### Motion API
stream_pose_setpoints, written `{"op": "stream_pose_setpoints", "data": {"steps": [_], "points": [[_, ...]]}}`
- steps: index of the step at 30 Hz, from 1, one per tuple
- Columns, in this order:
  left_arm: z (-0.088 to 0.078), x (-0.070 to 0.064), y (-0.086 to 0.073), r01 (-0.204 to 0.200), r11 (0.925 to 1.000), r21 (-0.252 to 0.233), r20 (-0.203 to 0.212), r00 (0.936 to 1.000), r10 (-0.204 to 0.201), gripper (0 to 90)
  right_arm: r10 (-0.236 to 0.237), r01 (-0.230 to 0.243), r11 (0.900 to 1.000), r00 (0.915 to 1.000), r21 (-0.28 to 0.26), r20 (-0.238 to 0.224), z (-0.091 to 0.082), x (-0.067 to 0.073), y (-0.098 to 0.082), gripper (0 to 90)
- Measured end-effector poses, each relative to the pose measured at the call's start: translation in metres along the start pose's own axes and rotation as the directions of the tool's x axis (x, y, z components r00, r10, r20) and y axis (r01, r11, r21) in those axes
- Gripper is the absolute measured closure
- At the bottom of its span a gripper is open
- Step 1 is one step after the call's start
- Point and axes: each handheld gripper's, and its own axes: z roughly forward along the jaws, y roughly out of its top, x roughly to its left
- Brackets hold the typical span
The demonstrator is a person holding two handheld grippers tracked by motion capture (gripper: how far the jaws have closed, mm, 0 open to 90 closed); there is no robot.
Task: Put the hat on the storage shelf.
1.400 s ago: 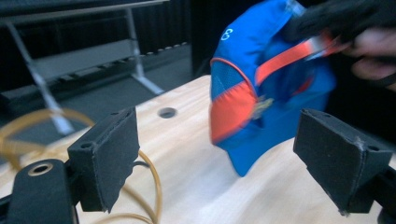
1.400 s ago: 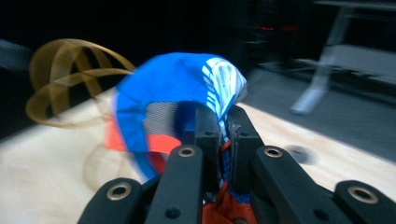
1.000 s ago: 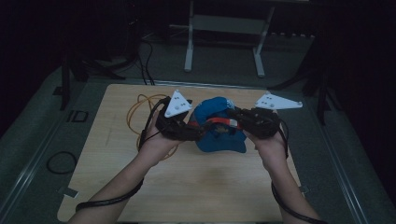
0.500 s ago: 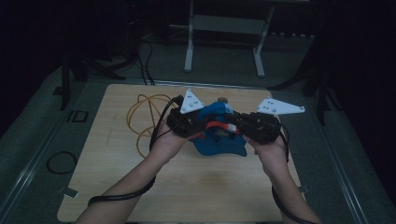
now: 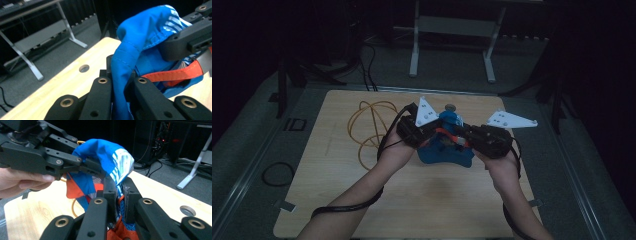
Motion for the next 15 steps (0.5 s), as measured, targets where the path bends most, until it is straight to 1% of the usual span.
{"op": "stream_pose_setpoints", "data": {"steps": [1,2,3,4,5,6,7,8,9,11,12,13,15], "points": [[-0.001,-0.001,0.0,-0.014,0.9999,-0.007,-0.01,0.9999,0.013,89.6,-0.002,0.002,1.0,1.0,-0.004,0.001,-0.002,0.0,-0.001,81.5],[-0.002,-0.001,0.001,-0.022,0.9997,-0.009,-0.009,0.9997,0.022,89.6,-0.008,0.008,1.0,1.0,-0.007,0.003,-0.004,0.001,-0.001,79.0],[-0.002,-0.001,0.001,-0.029,0.9994,-0.019,0.004,0.9996,0.029,89.6,-0.008,0.008,1.0,1.0,-0.008,-0.001,-0.006,0.001,-0.001,75.6],[-0.003,-0.002,0.001,-0.038,0.9989,-0.026,0.003,0.9993,0.038,89.6,-0.008,0.008,1.0,0.9999,-0.011,-0.006,-0.009,0.001,-0.002,72.1],[-0.004,-0.001,0.001,-0.044,0.9986,-0.03,0.012,0.999,0.044,89.6,-0.01,0.01,1.0,0.9999,-0.017,-0.005,-0.013,0.002,-0.003,67.9],[-0.005,-0.001,0.001,-0.047,0.9981,-0.039,0.014,0.9988,0.048,89.6,-0.007,0.007,1.0,1.0,-0.021,-0.005,-0.016,0.003,-0.003,64.7],[-0.006,-0.001,0.001,-0.046,0.9981,-0.04,0.014,0.9988,0.046,89.6,0.0,0.0,1.0,0.9999,-0.029,-0.016,-0.02,0.004,-0.004,60.9],[-0.006,0.0,0.0,-0.054,0.9978,-0.039,0.021,0.9983,0.055,89.5,0.001,-0.002,0.999,0.9998,-0.034,-0.018,-0.023,0.005,-0.005,59.7],[-0.007,-0.001,-0.001,-0.071,0.9965,-0.045,0.013,0.9974,0.071,89.5,-0.006,0.006,0.999,0.9999,-0.04,-0.011,-0.026,0.006,-0.005,58.4],[-0.008,0.001,-0.003,-0.078,0.9956,-0.051,0.03,0.9964,0.08,89.5,-0.013,0.011,0.999,0.9996,-0.054,-0.025,-0.034,0.007,-0.006,55.1],[-0.009,0.002,-0.004,-0.094,0.9932,-0.069,0.043,0.9944,0.097,89.5,-0.02,0.019,0.998,0.9997,-0.059,-0.014,-0.037,0.007,-0.006,55.0],[-0.01,0.002,-0.004,-0.109,0.9913,-0.074,0.039,0.9929,0.112,89.5,-0.028,0.027,0.997,0.9996,-0.068,-0.003,-0.042,0.007,-0.007,55.0],[-0.013,0.005,-0.006,-0.121,0.9873,-0.103,0.065,0.9896,0.128,89.5,-0.024,0.024,0.997,0.9997,-0.075,-0.004,-0.049,0.005,-0.009,54.8]]}}
